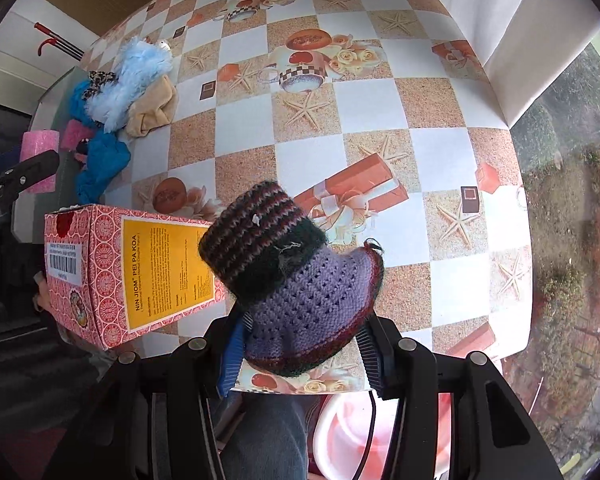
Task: Organize soft objects
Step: 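Carry the hat and sponge over the white box with both grippers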
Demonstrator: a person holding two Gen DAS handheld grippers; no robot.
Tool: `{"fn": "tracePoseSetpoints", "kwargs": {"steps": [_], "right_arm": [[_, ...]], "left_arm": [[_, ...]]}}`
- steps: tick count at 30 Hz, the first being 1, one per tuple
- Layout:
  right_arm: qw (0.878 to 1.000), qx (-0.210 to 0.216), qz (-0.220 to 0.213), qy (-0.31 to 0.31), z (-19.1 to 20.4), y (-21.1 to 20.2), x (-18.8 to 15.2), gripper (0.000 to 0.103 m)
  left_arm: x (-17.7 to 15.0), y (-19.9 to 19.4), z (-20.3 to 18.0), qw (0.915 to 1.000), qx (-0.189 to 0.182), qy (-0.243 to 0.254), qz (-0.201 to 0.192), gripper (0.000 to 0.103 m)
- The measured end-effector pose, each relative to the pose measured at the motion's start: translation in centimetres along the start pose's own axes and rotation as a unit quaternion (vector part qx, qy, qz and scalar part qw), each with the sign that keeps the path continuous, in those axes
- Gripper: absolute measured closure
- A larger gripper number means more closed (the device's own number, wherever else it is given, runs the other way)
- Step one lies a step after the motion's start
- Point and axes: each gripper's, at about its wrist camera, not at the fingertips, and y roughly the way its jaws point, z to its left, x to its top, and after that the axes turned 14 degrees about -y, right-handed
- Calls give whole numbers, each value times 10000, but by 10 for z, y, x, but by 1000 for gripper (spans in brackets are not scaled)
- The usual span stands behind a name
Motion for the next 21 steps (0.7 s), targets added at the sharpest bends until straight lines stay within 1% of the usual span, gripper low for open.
{"fn": "tracePoseSetpoints", "kwargs": {"steps": [3, 8, 10, 13, 16, 21], "right_arm": [[9998, 36, 108, -182, 20, -3, -13, 52], [9980, 137, 296, -533, 57, -6, -33, 52], [9967, 179, 354, -711, 72, -7, -38, 52], [9939, 257, 432, -986, 95, -11, -40, 52], [9887, 274, 416, -1412, 122, -17, -36, 52], [9800, 282, 286, -1950, 167, -31, -12, 52]], "left_arm": [[-26, -11, 4, 9997, 0, 200, -131, 30], [-60, -14, 12, 9985, -4, 535, -81, 30], [-70, -15, 19, 9984, 18, 565, -85, 30], [-76, -17, 36, 9993, -84, 370, -30, 30], [-78, -20, 55, 9998, -81, 172, -87, 30], [-75, -31, 95, 9991, -69, -301, -291, 30]]}}
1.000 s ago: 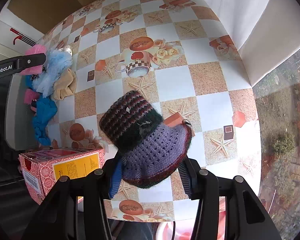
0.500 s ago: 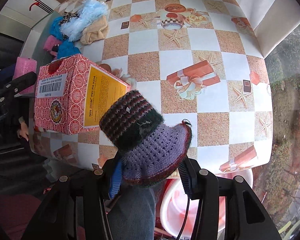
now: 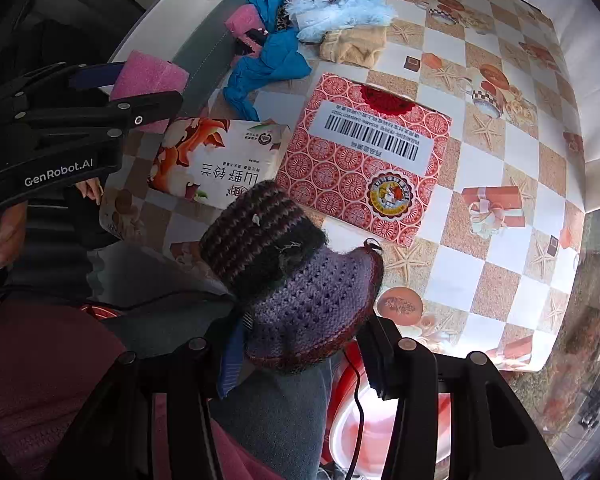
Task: Organize soft objects
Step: 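Carry the hat and sponge over the white box with both grippers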
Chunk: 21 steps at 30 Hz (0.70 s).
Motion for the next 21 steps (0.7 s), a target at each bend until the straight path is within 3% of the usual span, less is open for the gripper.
{"fn": "tracePoseSetpoints", "kwargs": {"steps": [14, 21], "right_arm": [[9930, -191, -294, -1131, 73, -16, 125, 52], [9931, -141, -383, -1101, 85, -14, 178, 52]], "left_arm": [[8, -4, 119, 9885, 372, -1434, -296, 30], [16, 9, 162, 9783, 673, -1928, -346, 30]]}}
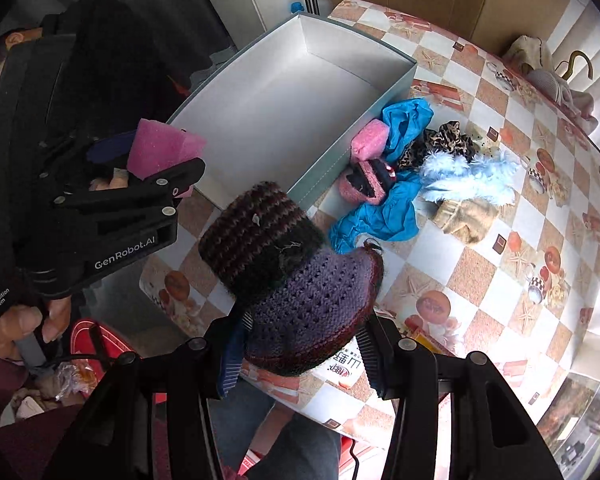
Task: Organize soft objects
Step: 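Carry the hat and sponge over the white box with both grippers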
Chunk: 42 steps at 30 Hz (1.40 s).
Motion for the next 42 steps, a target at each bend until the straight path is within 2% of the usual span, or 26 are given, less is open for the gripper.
{"fn": "tracePoseSetpoints", "kwargs": {"steps": [8, 16, 42], "right_arm": [[9998, 44, -92, 160, -2, 7, 45, 52], [9999, 48, -25, 102, 3, 18, 68, 52], [9996, 68, 174, 195, -7, 43, 96, 52]], "left_arm": [[12, 22, 21, 9994, 135, -271, 139, 30], [19, 37, 25, 9989, 128, -354, 269, 30], [28, 67, 25, 9976, 99, -313, 604, 30]]}}
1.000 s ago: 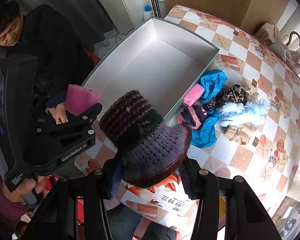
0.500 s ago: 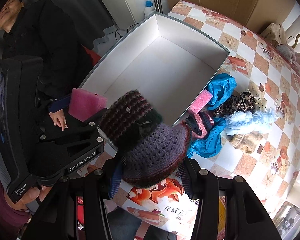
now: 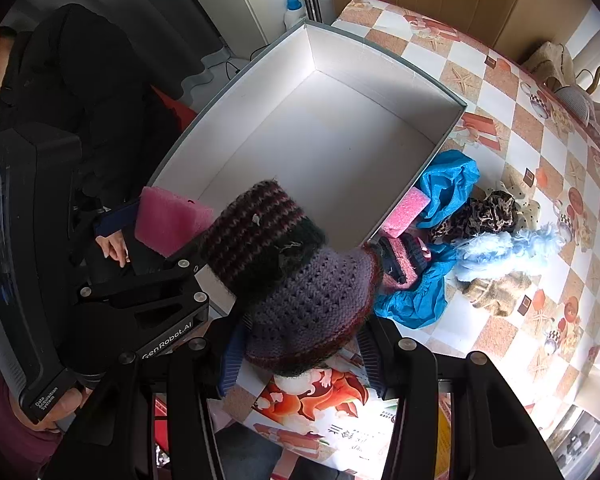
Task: Organize soft objects
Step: 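Carry the hat and sponge over the white box with both grippers, then open both grippers to drop the hat and sponge into the box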
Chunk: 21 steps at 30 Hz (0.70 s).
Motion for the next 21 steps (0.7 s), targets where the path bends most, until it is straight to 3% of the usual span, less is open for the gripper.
{"fn": "tracePoseSetpoints", "kwargs": {"steps": [21], "right_arm": [[9999, 120, -52, -58, -4, 9, 11, 52]], "left_arm": [[-1, 4, -2, 9998, -114, 171, -76, 29]]}}
